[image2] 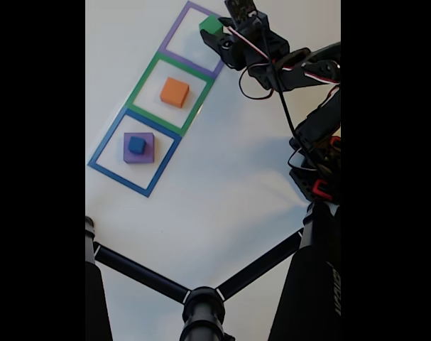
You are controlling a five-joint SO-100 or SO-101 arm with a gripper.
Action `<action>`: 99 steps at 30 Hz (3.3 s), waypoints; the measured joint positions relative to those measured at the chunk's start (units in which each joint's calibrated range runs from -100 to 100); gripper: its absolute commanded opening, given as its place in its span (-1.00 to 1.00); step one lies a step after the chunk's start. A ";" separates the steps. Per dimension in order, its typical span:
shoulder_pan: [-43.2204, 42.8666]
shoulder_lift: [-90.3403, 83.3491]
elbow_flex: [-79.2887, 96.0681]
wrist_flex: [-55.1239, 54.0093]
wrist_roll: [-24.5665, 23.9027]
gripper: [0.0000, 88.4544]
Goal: Tower of hanoi
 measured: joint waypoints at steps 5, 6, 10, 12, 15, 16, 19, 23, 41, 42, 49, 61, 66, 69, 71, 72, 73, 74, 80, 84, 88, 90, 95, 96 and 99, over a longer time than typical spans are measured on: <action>-1.64 7.77 0.18 -9.11 0.18 -0.78; -1.87 9.03 0.00 -10.08 0.00 -0.78; -2.81 13.51 -0.62 -14.03 0.00 -0.78; -3.16 14.86 -0.71 -15.72 0.00 -0.77; -3.39 16.46 -0.80 -17.33 0.18 -0.76; -3.39 16.72 -0.80 -17.65 0.18 -0.73; -3.39 17.48 -0.80 -18.38 0.00 -0.63; -3.39 17.56 -0.80 -18.62 0.18 -0.52; -4.68 -3.97 0.53 0.81 0.36 -0.73; -4.68 -7.68 0.53 5.00 0.36 -0.77; -4.80 -30.14 -3.81 37.32 0.36 -0.92; -16.50 -49.47 -27.18 93.83 0.36 -0.98; -25.28 -50.57 -39.75 112.21 0.36 -0.98; -30.31 -51.50 -44.36 117.94 0.18 -0.98; -34.76 -51.84 -46.83 120.44 0.00 -0.98; -36.63 -51.92 -47.99 121.56 0.36 -0.98; -38.03 -51.92 -48.87 122.53 0.36 -0.98; -39.32 -51.92 -49.85 123.42 0.36 -0.98; -48.80 -52.68 -52.50 126.00 0.36 -0.98; -54.07 -52.93 -53.65 127.29 0.36 -0.98; -56.06 -52.93 -54.71 128.58 0.00 -0.96; -57.69 -52.93 -55.07 128.98 0.00 -0.86; -57.23 -53.10 -50.82 125.92 0.00 -0.45; -57.34 -53.52 -48.34 123.58 0.00 -0.38; -58.16 -56.82 -37.80 112.62 0.00 -0.19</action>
